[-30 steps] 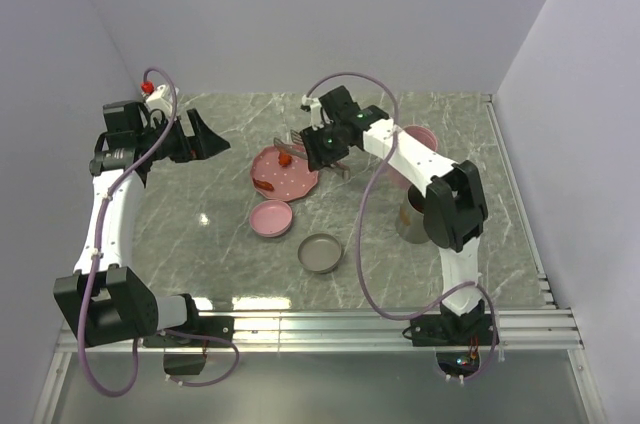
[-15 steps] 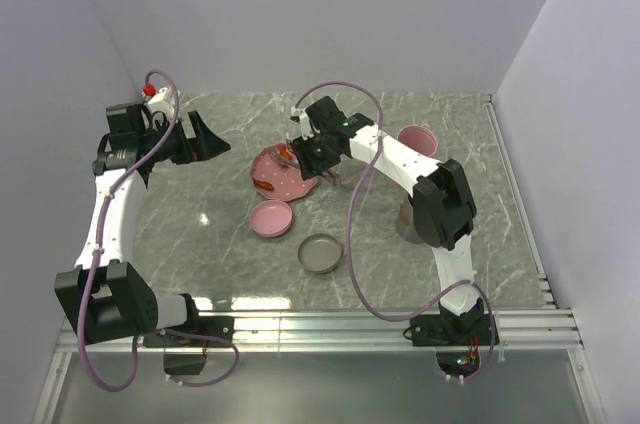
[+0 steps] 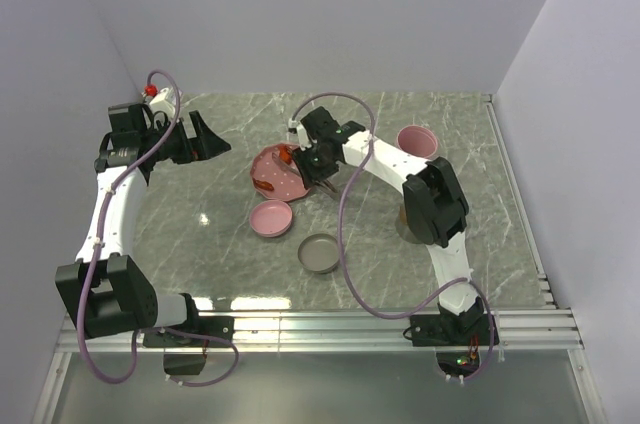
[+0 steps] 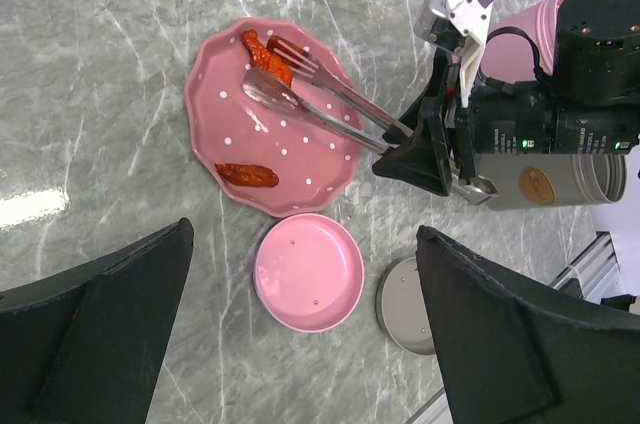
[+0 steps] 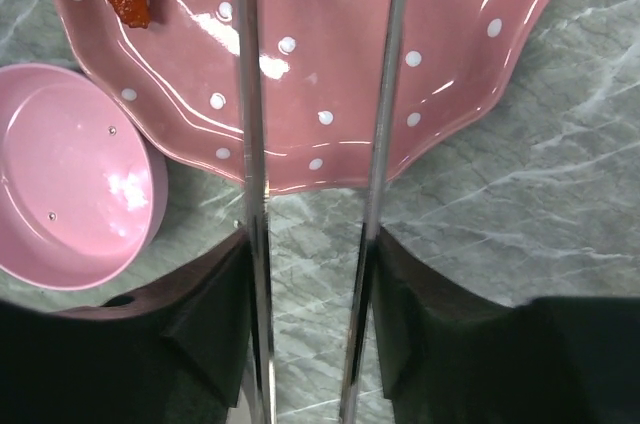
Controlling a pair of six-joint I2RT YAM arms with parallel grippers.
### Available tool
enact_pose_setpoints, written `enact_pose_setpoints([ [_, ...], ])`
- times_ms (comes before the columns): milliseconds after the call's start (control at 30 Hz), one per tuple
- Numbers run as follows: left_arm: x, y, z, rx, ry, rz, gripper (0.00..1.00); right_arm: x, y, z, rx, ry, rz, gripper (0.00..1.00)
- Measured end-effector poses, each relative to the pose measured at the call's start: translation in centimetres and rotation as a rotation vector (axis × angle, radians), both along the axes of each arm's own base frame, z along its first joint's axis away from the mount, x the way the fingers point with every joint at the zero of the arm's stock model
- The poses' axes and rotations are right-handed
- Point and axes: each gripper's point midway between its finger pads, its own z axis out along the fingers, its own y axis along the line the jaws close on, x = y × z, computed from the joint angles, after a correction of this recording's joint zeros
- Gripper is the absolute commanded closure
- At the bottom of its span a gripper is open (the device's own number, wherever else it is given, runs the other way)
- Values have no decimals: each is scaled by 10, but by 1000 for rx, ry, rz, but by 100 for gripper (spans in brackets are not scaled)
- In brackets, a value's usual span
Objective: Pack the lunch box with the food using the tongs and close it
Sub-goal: Pick up the food using the clamp
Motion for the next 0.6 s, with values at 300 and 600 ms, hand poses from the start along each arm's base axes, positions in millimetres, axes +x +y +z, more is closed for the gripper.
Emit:
enact_pose_setpoints([
  [300,0,0,0,0,1,0,1,-7,-4,-3,-11,8,10,64],
  [600,0,0,0,0,2,0,1,-23,-12,50,44,-53,49,70],
])
